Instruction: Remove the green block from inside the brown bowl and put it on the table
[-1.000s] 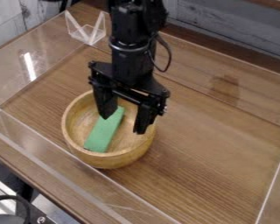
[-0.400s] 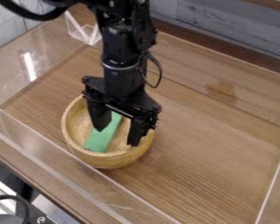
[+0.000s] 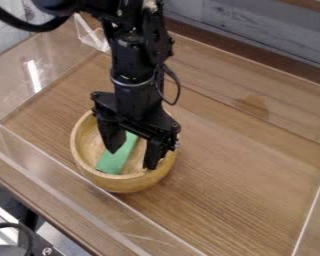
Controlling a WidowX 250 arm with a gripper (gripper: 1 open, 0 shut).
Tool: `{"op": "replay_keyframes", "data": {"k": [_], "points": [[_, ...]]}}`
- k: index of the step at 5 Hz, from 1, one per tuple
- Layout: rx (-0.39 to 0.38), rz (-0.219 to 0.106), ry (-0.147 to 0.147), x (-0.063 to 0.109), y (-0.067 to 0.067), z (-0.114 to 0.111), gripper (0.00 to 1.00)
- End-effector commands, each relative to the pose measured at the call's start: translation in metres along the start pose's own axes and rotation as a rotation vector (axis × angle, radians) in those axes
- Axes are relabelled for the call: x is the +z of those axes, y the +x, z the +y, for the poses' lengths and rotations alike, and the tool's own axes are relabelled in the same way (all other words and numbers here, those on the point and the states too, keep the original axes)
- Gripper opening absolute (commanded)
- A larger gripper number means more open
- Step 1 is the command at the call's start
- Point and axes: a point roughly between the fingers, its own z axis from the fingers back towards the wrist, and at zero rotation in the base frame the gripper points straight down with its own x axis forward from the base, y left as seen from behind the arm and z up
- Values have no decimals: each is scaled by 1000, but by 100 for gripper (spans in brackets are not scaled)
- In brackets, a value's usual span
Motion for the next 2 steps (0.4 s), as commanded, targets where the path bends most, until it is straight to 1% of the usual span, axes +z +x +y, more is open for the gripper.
{"op": "replay_keyframes", "data": {"k": [1,2], "points": [[9,-32,5,1,2,4,100],[12,-33,9,-4,2,6,100]]}}
